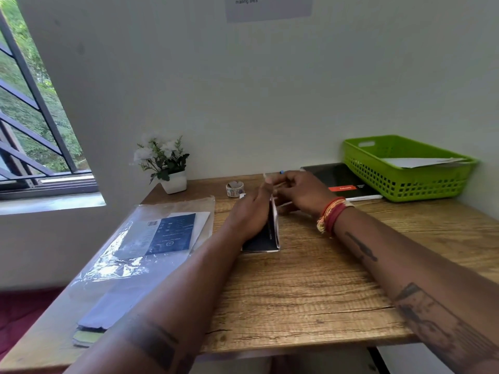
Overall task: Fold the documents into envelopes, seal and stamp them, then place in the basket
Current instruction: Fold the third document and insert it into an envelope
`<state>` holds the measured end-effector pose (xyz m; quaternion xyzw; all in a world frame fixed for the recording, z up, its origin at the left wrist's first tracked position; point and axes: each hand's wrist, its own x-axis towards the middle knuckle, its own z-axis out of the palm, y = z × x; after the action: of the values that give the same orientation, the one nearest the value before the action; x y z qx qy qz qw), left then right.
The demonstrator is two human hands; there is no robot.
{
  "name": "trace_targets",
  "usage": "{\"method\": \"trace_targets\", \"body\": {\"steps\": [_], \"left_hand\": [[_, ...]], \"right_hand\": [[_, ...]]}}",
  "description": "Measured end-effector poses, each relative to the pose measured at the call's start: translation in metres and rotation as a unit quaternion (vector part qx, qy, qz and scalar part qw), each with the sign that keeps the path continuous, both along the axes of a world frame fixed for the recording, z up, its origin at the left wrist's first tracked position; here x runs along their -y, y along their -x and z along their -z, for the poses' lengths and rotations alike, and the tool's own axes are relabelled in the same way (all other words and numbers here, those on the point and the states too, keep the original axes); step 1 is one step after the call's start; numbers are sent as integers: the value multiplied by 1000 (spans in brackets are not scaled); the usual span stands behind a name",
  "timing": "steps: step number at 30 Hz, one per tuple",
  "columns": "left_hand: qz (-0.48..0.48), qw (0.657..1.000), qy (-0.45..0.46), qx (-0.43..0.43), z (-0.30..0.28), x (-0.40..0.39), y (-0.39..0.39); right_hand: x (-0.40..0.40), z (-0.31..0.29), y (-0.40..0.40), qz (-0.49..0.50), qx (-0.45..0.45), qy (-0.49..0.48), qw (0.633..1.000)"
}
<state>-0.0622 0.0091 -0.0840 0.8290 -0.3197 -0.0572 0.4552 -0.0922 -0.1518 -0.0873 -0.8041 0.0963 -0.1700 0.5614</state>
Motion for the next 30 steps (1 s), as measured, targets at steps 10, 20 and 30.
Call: {"method": "trace_targets", "body": {"steps": [10,20,30], "left_hand": [[-34,992,57,-111,-2,-8,-15],[-104,989,70,-83,2,-14,-31],[13,947,-289,138,16,2,-31]], "right_hand": [[-8,1,-3,-32,-84,345,934],[-9,2,-4,-33,-88,381,920],[-6,3,-3,-14,-79,361,929]]}}
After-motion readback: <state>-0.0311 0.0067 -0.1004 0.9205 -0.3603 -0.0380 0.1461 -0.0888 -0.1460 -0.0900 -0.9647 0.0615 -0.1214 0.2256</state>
